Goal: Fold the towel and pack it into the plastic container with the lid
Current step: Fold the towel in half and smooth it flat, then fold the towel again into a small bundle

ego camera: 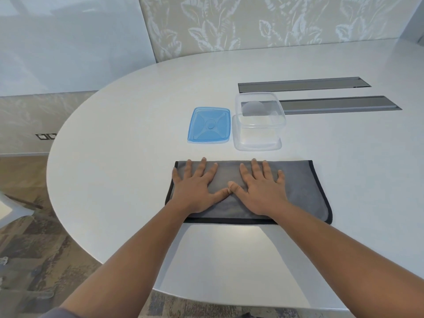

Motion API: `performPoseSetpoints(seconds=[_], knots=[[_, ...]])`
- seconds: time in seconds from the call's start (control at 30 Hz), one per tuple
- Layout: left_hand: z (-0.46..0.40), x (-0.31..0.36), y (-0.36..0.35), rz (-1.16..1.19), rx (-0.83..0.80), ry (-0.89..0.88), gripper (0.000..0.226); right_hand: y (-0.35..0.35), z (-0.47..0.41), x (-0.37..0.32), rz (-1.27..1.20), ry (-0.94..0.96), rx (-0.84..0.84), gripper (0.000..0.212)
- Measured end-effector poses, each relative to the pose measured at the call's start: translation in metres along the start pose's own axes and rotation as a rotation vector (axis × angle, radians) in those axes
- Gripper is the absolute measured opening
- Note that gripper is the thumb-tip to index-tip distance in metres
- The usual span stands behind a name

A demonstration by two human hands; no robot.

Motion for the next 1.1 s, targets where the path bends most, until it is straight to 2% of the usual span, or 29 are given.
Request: performPoseSetpoints(seconds=[0.1,0.27,0.33,0.4,0.53,0.63,0.83,1.0,1.03,1.1], knots=[[0.004,-0.012,0.009,0.085,0.077,0.129,0.101,0.005,-0.002,0.016,0.001,-0.088,0.013,0.1],[0.016,-0.028,0.019,0.2,0.25,0.216,0.07,0.008,0.001,0.014,-0.024,-0.101,0.026,0.096],[0.02,-0.037,0.023,0.263,0.288,0.269,0.058,0.016,0.002,0.004,-0.14,-0.035,0.132,0.088],[0.022,-0.047,0.027,0.298,0.309,0.325,0.052,0.026,0.002,-0.011,-0.386,0.054,0.213,0.079],[0.022,-0.061,0.032,0.291,0.205,0.394,0.056,0.031,0.006,-0.05,-0.887,0.14,0.198,0.074],[0.02,-0.066,0.036,0.281,0.118,0.425,0.061,0.025,0.008,-0.064,-1.127,0.075,0.156,0.073],[0.02,-0.075,0.04,0.384,0.055,0.462,0.053,0.018,0.008,-0.065,-1.229,-0.041,0.168,0.071],[0.019,-0.067,0.044,0.39,0.041,0.395,0.04,0.02,0.011,-0.057,-1.399,-0.101,0.173,0.076],[0.018,-0.066,0.046,0.394,0.053,0.38,0.036,0.02,0.011,-0.055,-1.457,-0.113,0.169,0.069],[0.016,-0.065,0.049,0.471,0.055,0.373,0.026,0.021,0.006,-0.051,-1.587,-0.114,0.167,0.034]])
Point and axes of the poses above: each hand's wrist, its own z-axis away from the middle knuckle, its own y-axis out of the back of the hand, x = y × z, the point moved 6 cm from there along -z, towards the middle knuckle
